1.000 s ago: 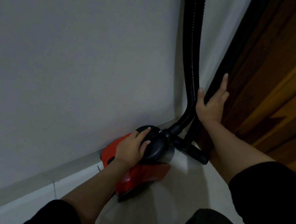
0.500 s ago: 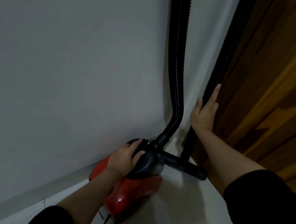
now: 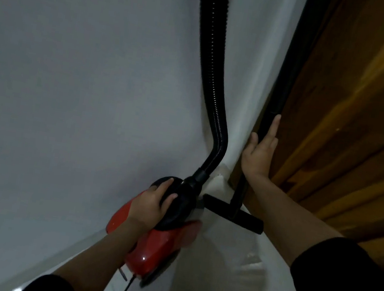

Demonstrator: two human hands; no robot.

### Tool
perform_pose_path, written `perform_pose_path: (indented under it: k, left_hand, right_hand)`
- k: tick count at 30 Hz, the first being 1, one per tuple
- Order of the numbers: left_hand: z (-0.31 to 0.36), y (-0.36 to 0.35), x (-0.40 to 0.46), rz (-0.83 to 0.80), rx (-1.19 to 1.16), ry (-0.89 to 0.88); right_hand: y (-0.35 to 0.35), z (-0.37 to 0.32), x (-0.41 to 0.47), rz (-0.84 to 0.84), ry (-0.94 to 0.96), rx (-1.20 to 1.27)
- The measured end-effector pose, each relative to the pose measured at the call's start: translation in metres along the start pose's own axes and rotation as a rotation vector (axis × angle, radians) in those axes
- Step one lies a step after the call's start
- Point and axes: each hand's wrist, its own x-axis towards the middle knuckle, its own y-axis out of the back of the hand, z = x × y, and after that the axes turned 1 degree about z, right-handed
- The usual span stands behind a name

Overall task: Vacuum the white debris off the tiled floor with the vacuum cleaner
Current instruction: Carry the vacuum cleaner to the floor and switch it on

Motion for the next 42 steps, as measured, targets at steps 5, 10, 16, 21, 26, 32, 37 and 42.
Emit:
perform_pose_path:
  k: [5, 10, 16, 21, 26, 32, 37, 42]
  left_hand:
    - [0.064, 0.118, -0.033, -0.030, 0.018, 0.043]
    - [0.119, 0.218, -0.061, -0.056, 0.028, 0.035]
    - [0.153, 0.306, -0.089, -0.002, 0.061, -0.001]
    - [0.150, 0.355, -0.122, -0.001, 0.026, -0.075]
    - [0.131, 0.399, -0.168, -0.006, -0.002, -0.187]
    - [0.104, 0.436, -0.225, -0.033, -0.022, -0.283]
    - [0.090, 0.448, -0.275, -0.066, 0.019, -0.285]
    - [0.080, 0.458, -0.342, -0.077, 0.028, -0.292]
  right_hand:
    - [0.070, -0.111, 0.000, -0.033, 0.010, 0.055]
    - [0.124, -0.209, -0.005, -0.003, -0.029, 0.066]
    - [0.181, -0.305, -0.025, 0.044, -0.034, 0.026]
    - [0.207, -0.352, -0.065, 0.115, -0.039, -0.040]
    - [0.233, -0.392, -0.130, 0.226, -0.035, -0.053]
    - [0.269, -0.433, -0.217, 0.297, -0.033, -0.041]
    - [0.293, -0.442, -0.277, 0.335, -0.028, -0.094]
    - [0.322, -0.448, -0.341, 0.348, -0.001, -0.114]
